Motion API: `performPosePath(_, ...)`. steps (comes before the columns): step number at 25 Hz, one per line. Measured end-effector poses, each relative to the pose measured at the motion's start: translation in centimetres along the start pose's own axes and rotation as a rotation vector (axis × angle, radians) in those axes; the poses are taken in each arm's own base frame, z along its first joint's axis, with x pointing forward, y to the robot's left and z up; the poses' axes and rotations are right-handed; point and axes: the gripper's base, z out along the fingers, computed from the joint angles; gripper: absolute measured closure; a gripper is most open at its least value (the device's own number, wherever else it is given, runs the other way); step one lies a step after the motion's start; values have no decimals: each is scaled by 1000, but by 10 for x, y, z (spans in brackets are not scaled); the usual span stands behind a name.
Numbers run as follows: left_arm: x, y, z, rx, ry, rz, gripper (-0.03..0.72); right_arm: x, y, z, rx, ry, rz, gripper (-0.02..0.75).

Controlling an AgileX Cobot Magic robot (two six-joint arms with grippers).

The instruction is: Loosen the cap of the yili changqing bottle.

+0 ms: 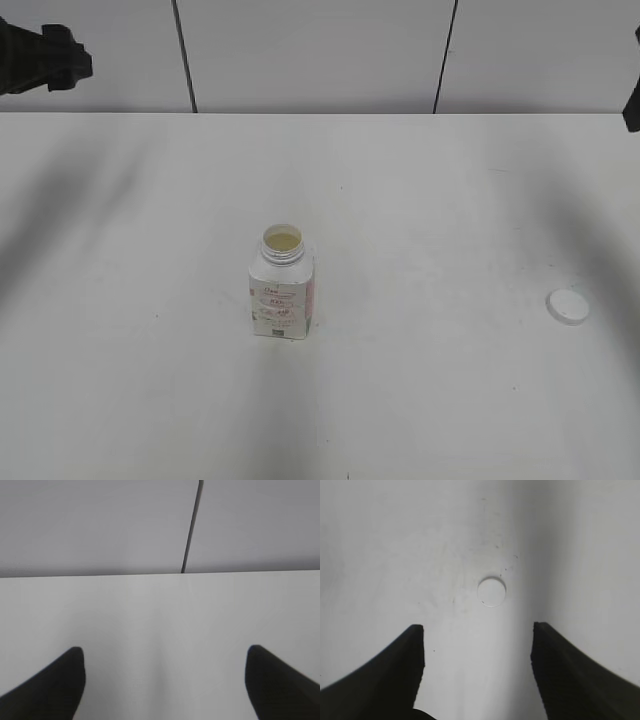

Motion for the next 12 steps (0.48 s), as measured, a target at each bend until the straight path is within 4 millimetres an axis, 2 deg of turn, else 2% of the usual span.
performPosePath(5,0,3,0,-8,-1,-3,95,15,7,-34,-21,-94,-4,212)
performPosePath(7,0,3,0,-8,-1,-3,97,28,9,-46,-24,-122,-7,212)
performPosePath(12,0,3,0,-8,-1,-3,101,70,12,-62,-27,-150,-11,212)
